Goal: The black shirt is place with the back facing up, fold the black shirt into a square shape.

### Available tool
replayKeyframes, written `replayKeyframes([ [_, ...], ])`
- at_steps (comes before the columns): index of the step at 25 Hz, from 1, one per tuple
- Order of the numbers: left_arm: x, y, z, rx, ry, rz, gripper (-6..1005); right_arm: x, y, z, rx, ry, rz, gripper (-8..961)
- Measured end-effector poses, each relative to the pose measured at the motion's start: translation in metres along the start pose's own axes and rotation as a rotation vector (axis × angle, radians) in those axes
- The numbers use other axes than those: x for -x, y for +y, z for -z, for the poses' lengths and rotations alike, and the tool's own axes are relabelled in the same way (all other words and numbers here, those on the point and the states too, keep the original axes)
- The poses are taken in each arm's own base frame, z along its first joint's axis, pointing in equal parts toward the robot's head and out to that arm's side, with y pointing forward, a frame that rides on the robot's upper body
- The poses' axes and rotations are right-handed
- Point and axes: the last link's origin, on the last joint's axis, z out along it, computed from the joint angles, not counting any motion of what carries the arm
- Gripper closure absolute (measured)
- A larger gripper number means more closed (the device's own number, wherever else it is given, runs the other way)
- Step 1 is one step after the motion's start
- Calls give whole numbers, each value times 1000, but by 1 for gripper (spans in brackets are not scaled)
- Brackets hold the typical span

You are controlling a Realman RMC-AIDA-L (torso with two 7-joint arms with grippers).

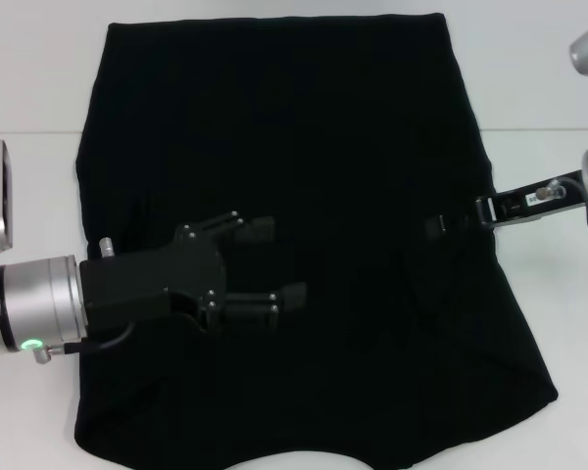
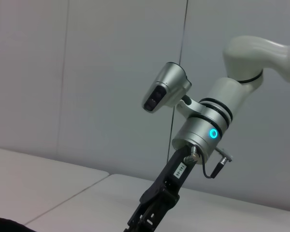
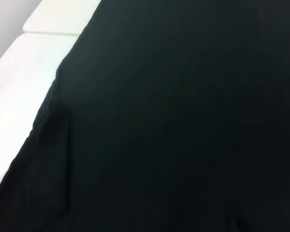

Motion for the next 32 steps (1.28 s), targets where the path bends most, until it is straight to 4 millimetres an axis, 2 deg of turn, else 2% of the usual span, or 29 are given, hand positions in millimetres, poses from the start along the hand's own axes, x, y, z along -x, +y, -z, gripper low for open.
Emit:
replayKeyframes([
  [3, -1, -3, 3, -22, 1, 26, 51, -5, -3, 0, 22, -35, -12, 405],
  [7, -2, -11, 18, -73, 9, 132, 51, -15, -1, -1, 94, -120, -2, 316],
  [13, 6, -12, 57, -169, -27, 285, 50, -29, 13, -14, 199, -258, 96, 181],
  [16, 17, -9, 80, -236, -116, 340, 50, -33, 21, -23, 223, -287, 151, 108],
  [20, 27, -4, 106, -305, -193, 398, 51, -30, 28, -34, 214, -298, 185, 7],
  [26, 40, 9, 132, -347, -301, 447, 50, -20, 36, -40, 218, -296, 197, 8],
  [32, 46, 9, 130, -332, -388, 441, 51, -13, 37, -40, 209, -308, 200, 9],
])
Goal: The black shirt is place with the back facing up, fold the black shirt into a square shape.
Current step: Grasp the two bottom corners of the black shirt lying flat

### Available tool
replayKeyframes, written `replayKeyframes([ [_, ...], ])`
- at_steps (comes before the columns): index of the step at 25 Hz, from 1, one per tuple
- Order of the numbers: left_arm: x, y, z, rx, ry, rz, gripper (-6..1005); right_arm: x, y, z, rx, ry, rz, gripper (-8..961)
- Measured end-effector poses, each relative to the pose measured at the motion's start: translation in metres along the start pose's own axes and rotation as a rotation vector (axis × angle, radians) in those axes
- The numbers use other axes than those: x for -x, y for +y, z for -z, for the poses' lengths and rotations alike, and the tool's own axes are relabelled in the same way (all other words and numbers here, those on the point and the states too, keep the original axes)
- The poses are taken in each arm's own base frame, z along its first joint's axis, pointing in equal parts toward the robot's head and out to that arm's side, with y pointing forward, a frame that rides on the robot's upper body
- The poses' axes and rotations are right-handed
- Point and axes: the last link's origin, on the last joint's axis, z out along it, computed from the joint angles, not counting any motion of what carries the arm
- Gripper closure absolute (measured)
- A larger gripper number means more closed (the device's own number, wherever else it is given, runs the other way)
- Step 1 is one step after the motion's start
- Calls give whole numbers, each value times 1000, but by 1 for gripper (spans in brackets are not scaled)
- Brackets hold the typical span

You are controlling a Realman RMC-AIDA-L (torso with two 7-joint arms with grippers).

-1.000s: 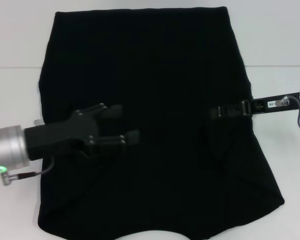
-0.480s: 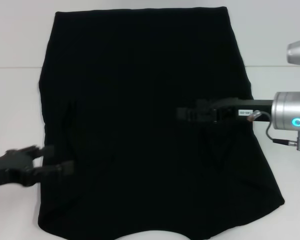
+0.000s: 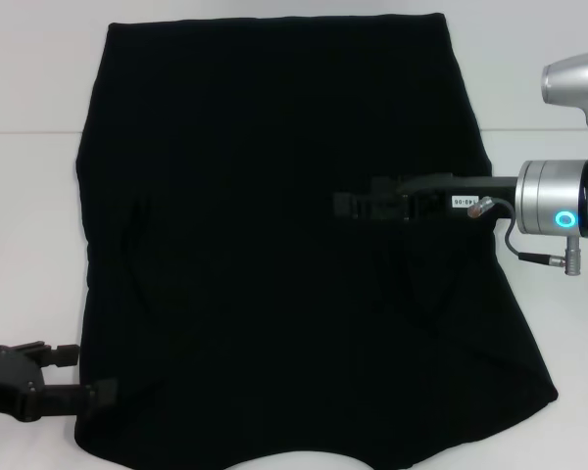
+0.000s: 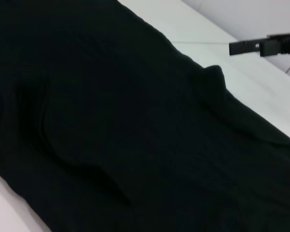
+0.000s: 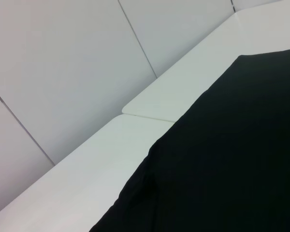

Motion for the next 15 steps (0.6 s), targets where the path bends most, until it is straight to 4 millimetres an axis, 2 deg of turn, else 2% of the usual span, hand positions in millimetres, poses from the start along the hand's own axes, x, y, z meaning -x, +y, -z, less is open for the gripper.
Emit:
replayKeyframes([
  [5, -2, -4, -5, -17, -36, -8, 51, 3, 0, 0, 4, -2, 5, 10],
  [15, -1, -9, -1, -52, -101, 71, 50, 7, -1, 2, -3, -9, 4, 12],
])
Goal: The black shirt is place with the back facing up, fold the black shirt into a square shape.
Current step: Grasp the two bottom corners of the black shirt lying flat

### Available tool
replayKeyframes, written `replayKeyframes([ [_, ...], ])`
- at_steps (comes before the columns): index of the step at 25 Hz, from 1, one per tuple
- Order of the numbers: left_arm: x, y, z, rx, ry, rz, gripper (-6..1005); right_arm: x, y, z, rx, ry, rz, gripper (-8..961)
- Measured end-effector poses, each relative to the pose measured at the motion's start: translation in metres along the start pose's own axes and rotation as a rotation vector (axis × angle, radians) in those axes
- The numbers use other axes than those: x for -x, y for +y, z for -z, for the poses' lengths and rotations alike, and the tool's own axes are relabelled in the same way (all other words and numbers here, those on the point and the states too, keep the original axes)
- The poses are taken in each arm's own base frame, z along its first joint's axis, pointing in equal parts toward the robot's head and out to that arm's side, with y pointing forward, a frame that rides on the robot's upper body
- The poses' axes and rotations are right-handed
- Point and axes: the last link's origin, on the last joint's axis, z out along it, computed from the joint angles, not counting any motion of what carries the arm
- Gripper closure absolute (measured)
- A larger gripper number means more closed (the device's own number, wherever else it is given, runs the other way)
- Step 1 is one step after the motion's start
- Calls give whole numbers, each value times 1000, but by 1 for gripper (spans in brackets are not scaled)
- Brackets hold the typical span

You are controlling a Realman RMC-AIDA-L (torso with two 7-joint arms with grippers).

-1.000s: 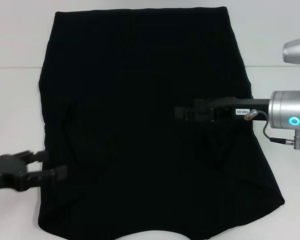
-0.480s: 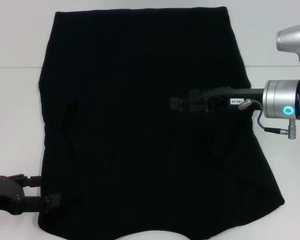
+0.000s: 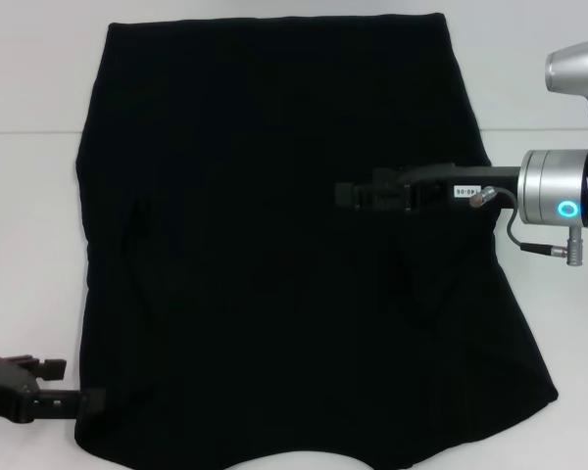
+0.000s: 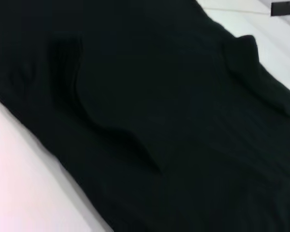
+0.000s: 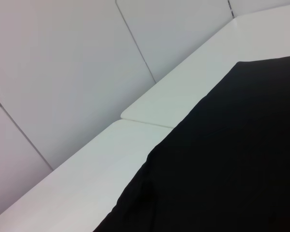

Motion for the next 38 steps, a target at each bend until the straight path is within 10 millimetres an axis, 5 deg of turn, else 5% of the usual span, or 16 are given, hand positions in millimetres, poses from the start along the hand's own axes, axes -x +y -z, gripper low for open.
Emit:
replayKeyframes([
  [17, -33, 10, -16, 85, -1, -124, 50, 4, -7, 7, -23, -9, 5, 12],
  [38, -12, 0, -8, 12, -124, -3, 50, 8, -11, 13, -32, -26, -7, 12],
])
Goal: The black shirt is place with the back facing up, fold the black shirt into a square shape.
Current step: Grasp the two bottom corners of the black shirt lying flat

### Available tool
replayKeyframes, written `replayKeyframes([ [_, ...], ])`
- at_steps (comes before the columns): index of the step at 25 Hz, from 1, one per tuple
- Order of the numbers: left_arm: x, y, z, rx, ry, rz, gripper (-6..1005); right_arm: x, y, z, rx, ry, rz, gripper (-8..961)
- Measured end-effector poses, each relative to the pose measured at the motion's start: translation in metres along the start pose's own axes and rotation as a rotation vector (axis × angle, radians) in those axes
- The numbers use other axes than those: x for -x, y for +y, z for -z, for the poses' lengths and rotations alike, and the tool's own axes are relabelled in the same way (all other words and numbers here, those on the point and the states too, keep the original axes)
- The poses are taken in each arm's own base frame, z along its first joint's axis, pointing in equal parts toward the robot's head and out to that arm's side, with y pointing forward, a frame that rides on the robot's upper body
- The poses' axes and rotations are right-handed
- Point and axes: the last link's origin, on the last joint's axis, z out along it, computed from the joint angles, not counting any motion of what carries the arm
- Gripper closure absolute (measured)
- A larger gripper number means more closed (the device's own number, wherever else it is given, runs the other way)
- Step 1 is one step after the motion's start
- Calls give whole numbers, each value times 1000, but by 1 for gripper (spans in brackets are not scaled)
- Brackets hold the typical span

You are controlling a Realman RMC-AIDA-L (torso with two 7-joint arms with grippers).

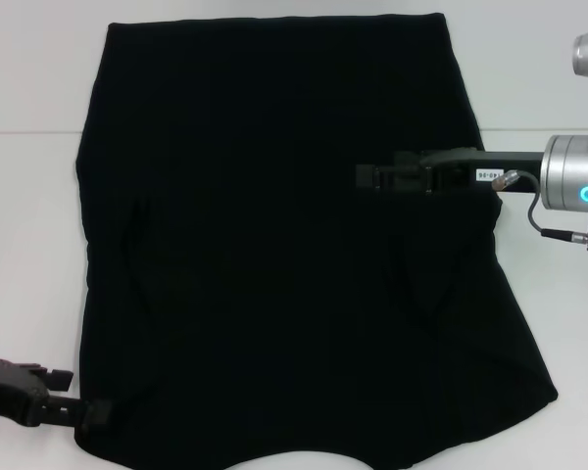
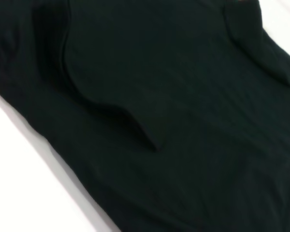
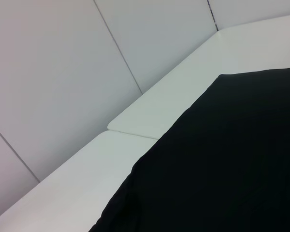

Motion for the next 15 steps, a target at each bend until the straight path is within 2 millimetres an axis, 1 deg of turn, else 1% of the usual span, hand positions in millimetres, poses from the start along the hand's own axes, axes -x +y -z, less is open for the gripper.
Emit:
replayKeyframes([
  [15, 4, 2, -4, 10, -36, 0, 51, 0, 1, 0, 6, 2, -8, 11],
])
